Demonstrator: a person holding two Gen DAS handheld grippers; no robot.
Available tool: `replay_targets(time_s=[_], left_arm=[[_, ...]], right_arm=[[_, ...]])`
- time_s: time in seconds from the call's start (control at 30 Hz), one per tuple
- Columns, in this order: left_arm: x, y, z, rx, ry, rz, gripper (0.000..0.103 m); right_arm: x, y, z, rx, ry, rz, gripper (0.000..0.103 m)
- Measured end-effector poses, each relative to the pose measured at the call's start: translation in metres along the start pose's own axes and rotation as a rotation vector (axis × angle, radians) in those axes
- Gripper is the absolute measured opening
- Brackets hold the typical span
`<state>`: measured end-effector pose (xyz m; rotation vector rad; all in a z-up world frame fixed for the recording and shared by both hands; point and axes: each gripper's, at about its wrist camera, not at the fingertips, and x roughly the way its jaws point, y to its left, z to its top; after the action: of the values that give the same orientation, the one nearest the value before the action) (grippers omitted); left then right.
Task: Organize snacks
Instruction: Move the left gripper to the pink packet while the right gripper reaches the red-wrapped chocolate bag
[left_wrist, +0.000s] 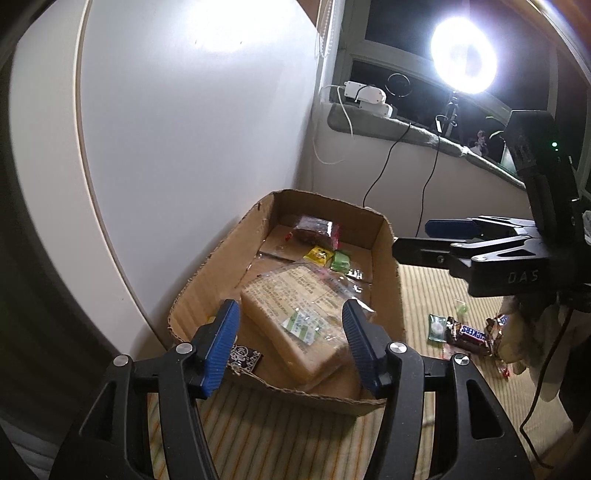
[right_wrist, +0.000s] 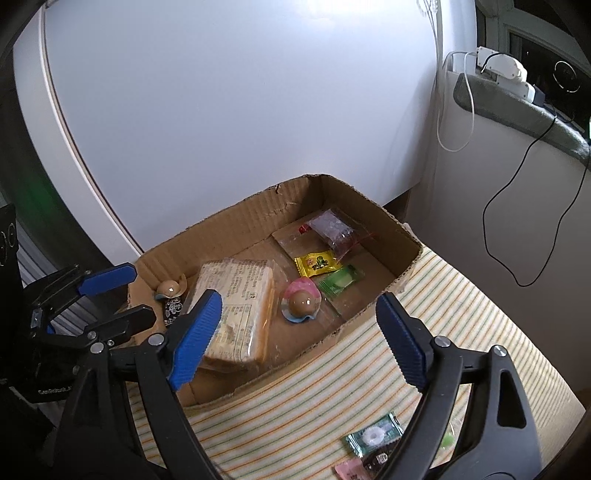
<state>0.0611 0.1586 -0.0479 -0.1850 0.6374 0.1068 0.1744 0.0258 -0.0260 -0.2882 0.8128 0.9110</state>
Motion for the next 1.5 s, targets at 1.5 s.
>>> replay_targets(time_s=[1.5], left_arm=[[0.027,-0.16,-0.05,0.213,0.18,-0.255,0.053]], right_arm=[[-0.115,-0.086,-0.173,0.198,0.063,-0.102,0.068]])
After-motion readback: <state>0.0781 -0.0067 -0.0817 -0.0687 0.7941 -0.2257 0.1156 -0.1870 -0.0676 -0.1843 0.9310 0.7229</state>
